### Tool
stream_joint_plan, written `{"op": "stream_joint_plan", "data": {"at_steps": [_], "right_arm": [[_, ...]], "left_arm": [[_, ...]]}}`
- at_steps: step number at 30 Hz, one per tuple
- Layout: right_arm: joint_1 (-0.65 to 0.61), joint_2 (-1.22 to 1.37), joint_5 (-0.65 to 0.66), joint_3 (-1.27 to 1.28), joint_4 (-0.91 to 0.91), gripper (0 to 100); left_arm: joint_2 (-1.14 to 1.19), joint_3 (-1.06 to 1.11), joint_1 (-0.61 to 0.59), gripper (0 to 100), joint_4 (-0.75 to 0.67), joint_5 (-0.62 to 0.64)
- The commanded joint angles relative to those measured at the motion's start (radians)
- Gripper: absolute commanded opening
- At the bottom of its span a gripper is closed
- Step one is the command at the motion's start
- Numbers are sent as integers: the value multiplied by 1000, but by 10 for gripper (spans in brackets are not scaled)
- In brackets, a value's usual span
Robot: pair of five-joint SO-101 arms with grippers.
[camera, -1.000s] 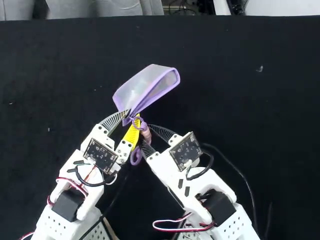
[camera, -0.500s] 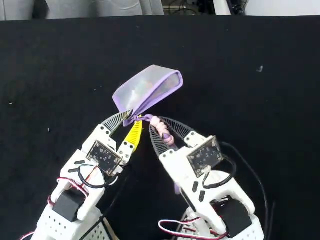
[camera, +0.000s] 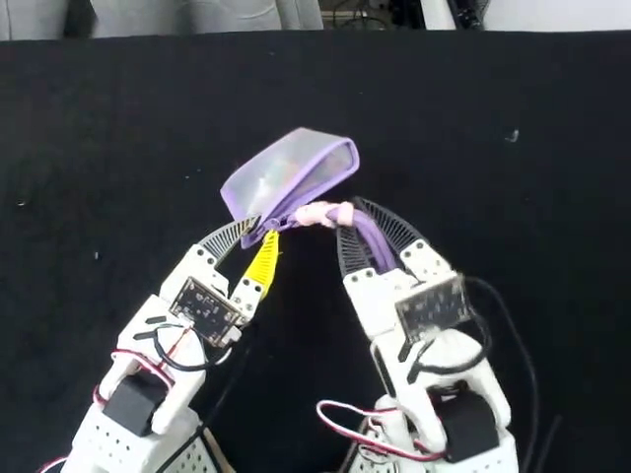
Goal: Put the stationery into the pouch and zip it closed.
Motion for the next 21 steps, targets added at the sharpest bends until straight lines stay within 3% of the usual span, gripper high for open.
{"op": "stream_joint_plan", "data": {"at_steps": [1,8,12,18,21], "right_arm": [[87,-93,3,10,-95,11],[89,-93,2,38,-64,11],[3,-93,11,53,21,24],[-118,-97,12,97,77,232],[-164,-101,12,136,74,238]], "left_arm": [[5,-2,-21,29,5,-3],[5,-2,-21,29,5,-3],[5,-2,-21,29,5,-3],[5,-2,-21,29,5,-3],[5,-2,-21,29,5,-3]]}}
